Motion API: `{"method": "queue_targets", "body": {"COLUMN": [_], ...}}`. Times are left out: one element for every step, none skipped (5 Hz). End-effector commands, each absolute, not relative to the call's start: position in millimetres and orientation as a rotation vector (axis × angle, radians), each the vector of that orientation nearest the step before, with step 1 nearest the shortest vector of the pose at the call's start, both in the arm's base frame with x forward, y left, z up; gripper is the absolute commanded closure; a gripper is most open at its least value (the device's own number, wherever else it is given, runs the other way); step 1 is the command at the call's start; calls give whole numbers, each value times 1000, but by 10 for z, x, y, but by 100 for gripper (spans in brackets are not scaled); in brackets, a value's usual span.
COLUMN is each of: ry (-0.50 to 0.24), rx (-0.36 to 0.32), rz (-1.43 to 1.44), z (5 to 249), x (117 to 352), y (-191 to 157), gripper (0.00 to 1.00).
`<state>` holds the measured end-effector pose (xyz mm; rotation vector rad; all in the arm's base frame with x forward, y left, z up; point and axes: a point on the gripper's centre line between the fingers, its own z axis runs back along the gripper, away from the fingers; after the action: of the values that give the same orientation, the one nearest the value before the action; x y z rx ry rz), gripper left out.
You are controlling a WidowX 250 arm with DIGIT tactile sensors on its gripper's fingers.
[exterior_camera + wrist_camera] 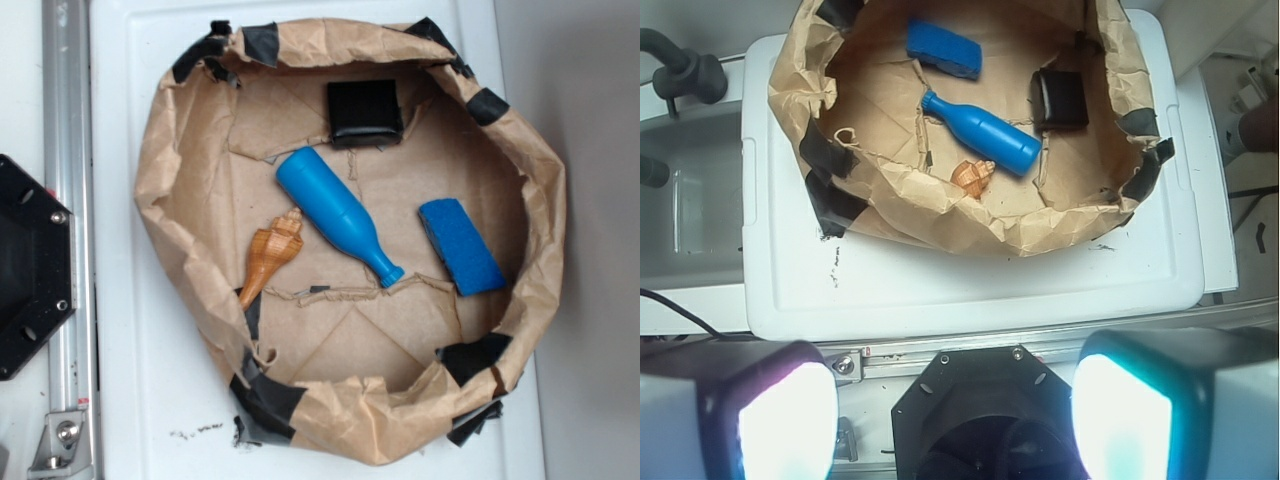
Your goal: Grab the shell.
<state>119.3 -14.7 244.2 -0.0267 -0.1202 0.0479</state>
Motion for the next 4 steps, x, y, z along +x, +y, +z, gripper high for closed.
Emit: {"method": "queue_targets", "body": {"ry": [-120, -125, -73, 5], "rx": [-27, -25, -15, -51], "rz": [48, 298, 549, 709], "z": [2442, 2260, 2024, 1489], "x": [1193, 1692, 2140, 2451], "y": [-147, -32, 15, 69], "gripper": [0, 0, 0, 0]}}
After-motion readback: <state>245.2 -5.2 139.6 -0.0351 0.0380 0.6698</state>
